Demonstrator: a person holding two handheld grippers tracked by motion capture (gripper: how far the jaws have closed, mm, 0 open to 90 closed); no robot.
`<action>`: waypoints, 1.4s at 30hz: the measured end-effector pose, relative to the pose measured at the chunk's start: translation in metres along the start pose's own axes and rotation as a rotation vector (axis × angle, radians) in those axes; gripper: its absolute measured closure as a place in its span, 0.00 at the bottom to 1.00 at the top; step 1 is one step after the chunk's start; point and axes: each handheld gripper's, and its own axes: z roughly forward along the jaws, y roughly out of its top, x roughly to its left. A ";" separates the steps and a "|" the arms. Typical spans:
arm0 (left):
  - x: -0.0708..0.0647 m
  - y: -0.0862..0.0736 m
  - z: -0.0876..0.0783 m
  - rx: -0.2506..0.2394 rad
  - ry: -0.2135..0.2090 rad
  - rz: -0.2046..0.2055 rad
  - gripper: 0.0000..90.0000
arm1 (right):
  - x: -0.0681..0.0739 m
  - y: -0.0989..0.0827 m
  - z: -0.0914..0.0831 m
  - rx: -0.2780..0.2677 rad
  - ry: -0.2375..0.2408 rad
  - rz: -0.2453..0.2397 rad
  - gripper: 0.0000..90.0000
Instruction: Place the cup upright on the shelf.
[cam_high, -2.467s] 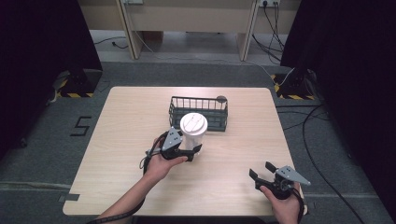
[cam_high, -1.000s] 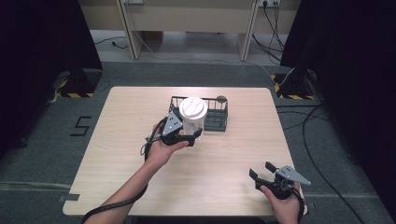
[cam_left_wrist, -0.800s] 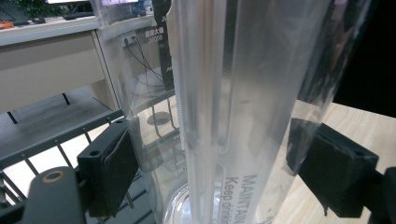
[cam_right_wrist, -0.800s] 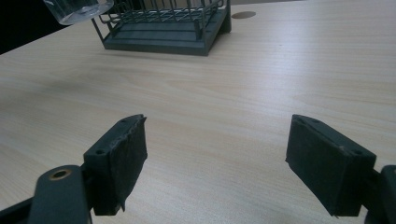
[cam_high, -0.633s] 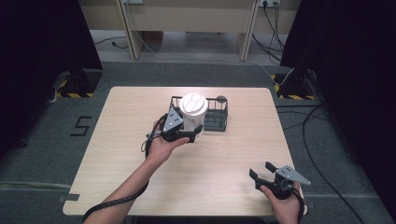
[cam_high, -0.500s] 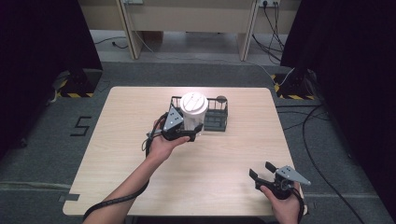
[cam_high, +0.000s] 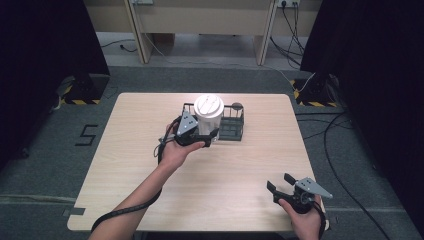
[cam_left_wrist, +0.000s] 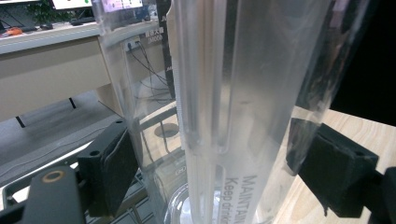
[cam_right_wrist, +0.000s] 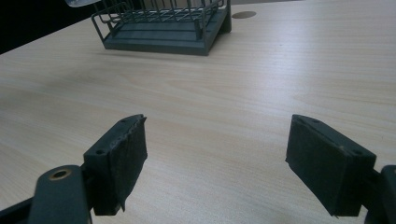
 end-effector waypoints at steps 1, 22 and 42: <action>0.000 0.000 0.001 0.000 0.000 -0.002 0.20 | 0.000 0.000 0.000 0.000 0.001 0.001 0.23; 0.008 0.011 0.016 0.000 0.015 -0.003 0.20 | 0.000 0.000 0.000 0.002 0.003 0.001 0.23; 0.019 0.024 0.025 -0.008 0.042 0.002 0.20 | 0.000 0.000 0.000 0.003 0.004 0.000 0.23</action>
